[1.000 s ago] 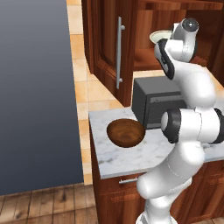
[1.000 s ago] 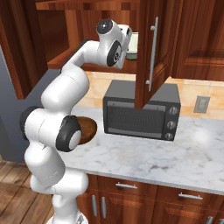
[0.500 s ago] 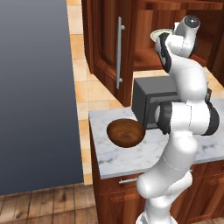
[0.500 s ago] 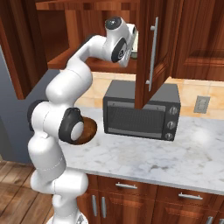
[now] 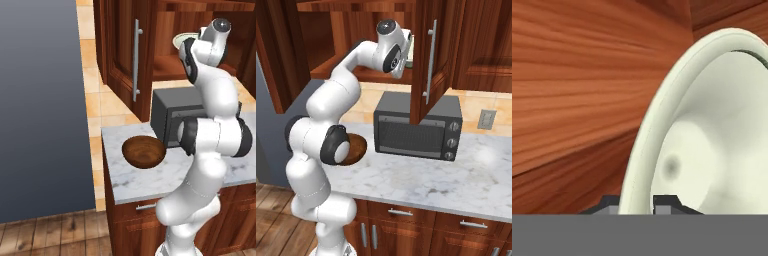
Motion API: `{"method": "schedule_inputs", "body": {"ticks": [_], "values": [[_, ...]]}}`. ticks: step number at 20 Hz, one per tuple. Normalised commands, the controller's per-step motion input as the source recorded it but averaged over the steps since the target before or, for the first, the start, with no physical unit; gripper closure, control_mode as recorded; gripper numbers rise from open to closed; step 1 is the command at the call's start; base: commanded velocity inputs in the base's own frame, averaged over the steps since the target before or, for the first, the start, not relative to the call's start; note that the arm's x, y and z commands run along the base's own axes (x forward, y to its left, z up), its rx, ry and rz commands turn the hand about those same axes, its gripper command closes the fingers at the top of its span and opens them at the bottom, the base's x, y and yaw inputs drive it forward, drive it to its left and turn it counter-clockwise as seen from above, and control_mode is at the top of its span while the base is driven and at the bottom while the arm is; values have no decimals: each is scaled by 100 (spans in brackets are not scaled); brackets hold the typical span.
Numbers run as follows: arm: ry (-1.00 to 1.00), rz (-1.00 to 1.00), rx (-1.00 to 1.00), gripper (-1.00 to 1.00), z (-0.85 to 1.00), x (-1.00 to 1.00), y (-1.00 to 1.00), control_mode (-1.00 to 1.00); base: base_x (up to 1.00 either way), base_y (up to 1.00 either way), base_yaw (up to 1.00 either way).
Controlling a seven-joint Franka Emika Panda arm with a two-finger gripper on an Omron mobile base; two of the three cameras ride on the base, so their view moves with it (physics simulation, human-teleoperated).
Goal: Open the cabinet. Pick the bowls from the counter and place them in the cabinet. Then close the cabinet.
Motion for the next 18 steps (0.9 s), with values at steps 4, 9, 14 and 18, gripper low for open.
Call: {"method": "schedule_inputs", "body": {"ticks": [4,9,14,18], "values": [[-1,0,-2,100,-28,-98,2,-100,0,0,0],[-4,0,0,100,-2,-24,0,-100,0,0,0],[-1,0,-1,100,-31,2,0,-100,0,0,0],[0,0,0,100,-8,24,0,-100,0,0,0]]}}
